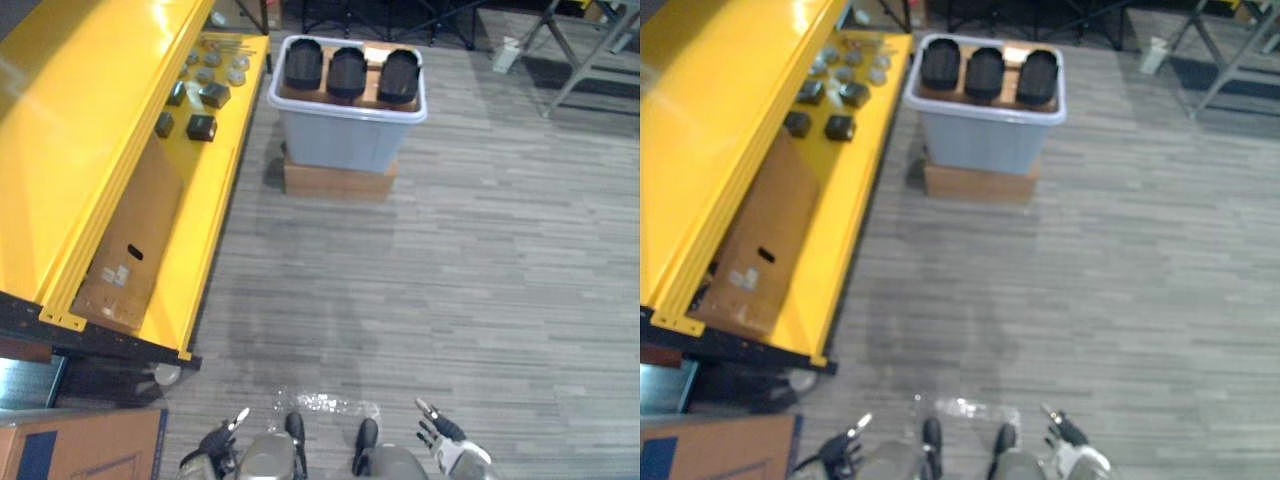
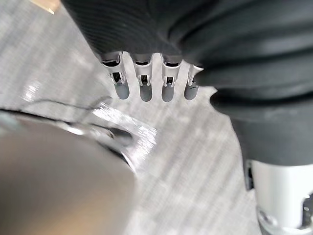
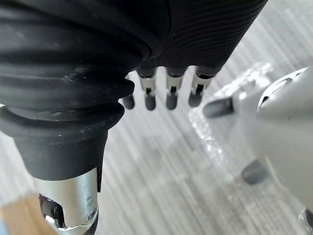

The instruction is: Walk over and take plastic housings, then place them on the shelf

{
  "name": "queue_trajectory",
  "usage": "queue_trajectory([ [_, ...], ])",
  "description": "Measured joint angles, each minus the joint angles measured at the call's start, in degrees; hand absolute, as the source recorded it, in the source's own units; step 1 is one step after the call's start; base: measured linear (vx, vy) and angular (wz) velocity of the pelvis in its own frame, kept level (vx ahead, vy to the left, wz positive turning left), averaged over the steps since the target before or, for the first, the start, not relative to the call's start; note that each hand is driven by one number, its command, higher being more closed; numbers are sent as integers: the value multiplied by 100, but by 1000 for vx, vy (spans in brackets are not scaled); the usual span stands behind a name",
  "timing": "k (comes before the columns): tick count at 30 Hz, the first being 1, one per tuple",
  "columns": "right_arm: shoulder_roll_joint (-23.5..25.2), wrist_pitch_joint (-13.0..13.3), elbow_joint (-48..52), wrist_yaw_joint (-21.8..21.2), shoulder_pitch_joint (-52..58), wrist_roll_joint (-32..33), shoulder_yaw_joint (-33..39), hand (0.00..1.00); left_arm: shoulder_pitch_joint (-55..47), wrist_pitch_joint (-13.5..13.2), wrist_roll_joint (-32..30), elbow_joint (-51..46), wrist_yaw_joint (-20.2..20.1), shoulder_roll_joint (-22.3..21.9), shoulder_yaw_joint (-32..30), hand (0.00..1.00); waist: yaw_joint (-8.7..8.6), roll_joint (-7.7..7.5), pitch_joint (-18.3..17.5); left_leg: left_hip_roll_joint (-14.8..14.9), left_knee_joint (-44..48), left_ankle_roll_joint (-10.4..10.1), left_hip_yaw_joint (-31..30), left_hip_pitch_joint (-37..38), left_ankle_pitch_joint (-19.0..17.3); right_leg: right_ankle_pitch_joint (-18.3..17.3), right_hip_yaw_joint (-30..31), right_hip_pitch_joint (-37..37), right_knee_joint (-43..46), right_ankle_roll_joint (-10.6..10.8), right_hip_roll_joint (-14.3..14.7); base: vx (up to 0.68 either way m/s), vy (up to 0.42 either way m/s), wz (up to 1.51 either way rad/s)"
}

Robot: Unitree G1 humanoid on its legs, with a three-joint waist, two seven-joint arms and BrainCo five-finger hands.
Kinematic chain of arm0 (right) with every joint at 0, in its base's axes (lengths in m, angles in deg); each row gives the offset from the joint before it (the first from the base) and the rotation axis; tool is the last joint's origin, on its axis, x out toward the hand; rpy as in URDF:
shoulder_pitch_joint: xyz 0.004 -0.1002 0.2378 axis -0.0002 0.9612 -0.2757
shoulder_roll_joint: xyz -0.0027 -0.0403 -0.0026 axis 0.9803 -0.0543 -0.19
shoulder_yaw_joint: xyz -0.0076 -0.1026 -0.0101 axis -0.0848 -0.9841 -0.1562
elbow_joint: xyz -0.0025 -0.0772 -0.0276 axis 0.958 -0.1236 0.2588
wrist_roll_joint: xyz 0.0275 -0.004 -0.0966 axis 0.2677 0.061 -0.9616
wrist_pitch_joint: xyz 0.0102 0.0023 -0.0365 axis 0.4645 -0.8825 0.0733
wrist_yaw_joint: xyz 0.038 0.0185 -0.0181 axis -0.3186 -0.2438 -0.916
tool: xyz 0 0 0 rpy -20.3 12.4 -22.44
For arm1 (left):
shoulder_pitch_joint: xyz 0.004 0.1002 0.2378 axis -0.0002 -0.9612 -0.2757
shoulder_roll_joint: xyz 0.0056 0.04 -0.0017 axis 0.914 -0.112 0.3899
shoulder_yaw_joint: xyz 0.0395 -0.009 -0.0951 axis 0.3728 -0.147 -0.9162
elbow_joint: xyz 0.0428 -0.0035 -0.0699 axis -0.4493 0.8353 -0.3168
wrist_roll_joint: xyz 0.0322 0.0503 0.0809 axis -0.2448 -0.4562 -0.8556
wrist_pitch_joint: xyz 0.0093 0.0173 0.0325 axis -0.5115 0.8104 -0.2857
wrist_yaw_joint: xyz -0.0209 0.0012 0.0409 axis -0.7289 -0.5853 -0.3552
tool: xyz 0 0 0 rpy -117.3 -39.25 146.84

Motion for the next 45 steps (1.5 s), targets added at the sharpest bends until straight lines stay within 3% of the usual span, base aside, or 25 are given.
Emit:
queue_trajectory([
  [10, 57, 259, -28, -14, 46, -185, -222, 0, 5, -265, 13, -30, 80, 68, 217, 0, 76, -38, 97, -26, 372, 37, -151, -150, -144, -278, 300, -40, 260, -49, -23, -20, 27, 9],
  [20, 50, -179, -71, -104, 47, -149, -494, 0, -42, -291, 9, -42, 84, 38, 219, 0, 99, -38, 68, 20, 376, -8, -139, -2, -129, -469, 311, 94, 272, 92, -37, -63, -22, -2],
  [23, 35, -260, -50, -56, 59, 160, -489, 0, -79, -254, -12, -61, 85, 57, 151, 0, 71, -104, -23, 87, 959, 42, -160, -373, -448, -832, 313, -283, 869, 229, -69, -41, 14, 4],
  [26, 5, -278, -63, -12, 120, 267, -398, 0, -104, -288, -21, -64, 159, 83, 56, 0, 44, -103, 4, 312, 1539, 109, -159, -336, -867, -975, 435, -506, 1851, 208, -6, 40, 80, -13],
  [28, 32, -288, -126, -132, 132, 267, -295, 0, -183, -312, -79, 15, 218, 180, 42, 0, -12, -103, -8, 527, 1609, 34, -158, -212, -1039, -1093, 464, -610, 1627, 87, 187, 20, 56, -15],
  [32, 80, -288, -190, -335, 303, 213, 251, 0, -180, -356, -231, 36, 297, 171, -67, 0, -59, -89, -11, 910, 1883, -203, -185, -169, -1391, -805, 464, -1044, 881, 162, 396, 118, -106, -7],
  [33, 130, -376, -229, -385, 466, 101, 456, 0, -148, -409, -222, 34, 319, 116, -162, 0, -57, -90, -12, 972, 2009, -289, -199, -111, -1541, -564, 451, -1134, 732, 117, 387, 228, -166, 2],
  [34, 163, -393, -263, -448, 725, -127, 547, 0, -128, -474, -169, 30, 359, 18, -227, 0, -71, -73, -20, 1058, 2063, -478, -217, 53, -1703, -78, 438, -1079, 732, 100, 398, 334, -223, 6],
  [36, 179, -419, -302, -505, 914, -219, 626, 0, -69, -482, -92, 27, 387, -74, -211, 0, -100, 3, -57, 1152, 1954, -609, -272, 224, -1780, 185, 402, -1006, 807, -12, 494, 266, -161, 9],
  [38, 223, -453, -294, -484, 1062, -256, 681, 0, -40, -503, 69, -135, 535, -298, -206, 0, -212, 92, -290, 1296, 1502, -812, -281, 447, -1663, -164, 241, -1070, 1051, -220, 592, 405, -172, 13],
  [39, 195, -454, -296, -477, 1060, -311, 676, 0, 20, -506, 171, -288, 591, -424, -204, 0, -267, 100, -319, 1295, 1724, -958, -320, 344, -1452, -378, 184, -1100, 1290, -300, 574, 428, -160, 16],
  [40, 174, -444, -297, -471, 1045, -314, 671, 0, 47, -504, 246, -342, 611, -504, -209, 0, -270, 120, -319, 1322, 2004, -974, -321, 241, -1329, -463, 166, -1077, 1373, -332, 560, 415, -185, 21],
  [42, 79, -292, -261, -392, 1030, -429, 566, 0, 82, -450, 286, -364, 696, -690, -224, 0, -276, 254, -315, 1571, 3543, -1020, -324, -375, -583, -664, 95, -653, 1251, -454, 539, 422, -183, 18],
  [43, 38, -119, -213, -333, 933, -555, 443, 0, 14, -447, 294, -387, 707, -684, -292, 0, -247, 286, -321, 1684, 4108, -943, -269, -681, -640, -689, 89, -238, 1003, -494, 524, 454, -119, 10],
  [45, 18, 46, -170, -334, 796, -622, 352, 0, -15, -416, 300, -481, 750, -652, -452, 0, -209, 227, -294, 1588, 4038, -921, -276, -1010, -656, -711, 78, 85, 766, -464, 411, 376, -44, 3],
])
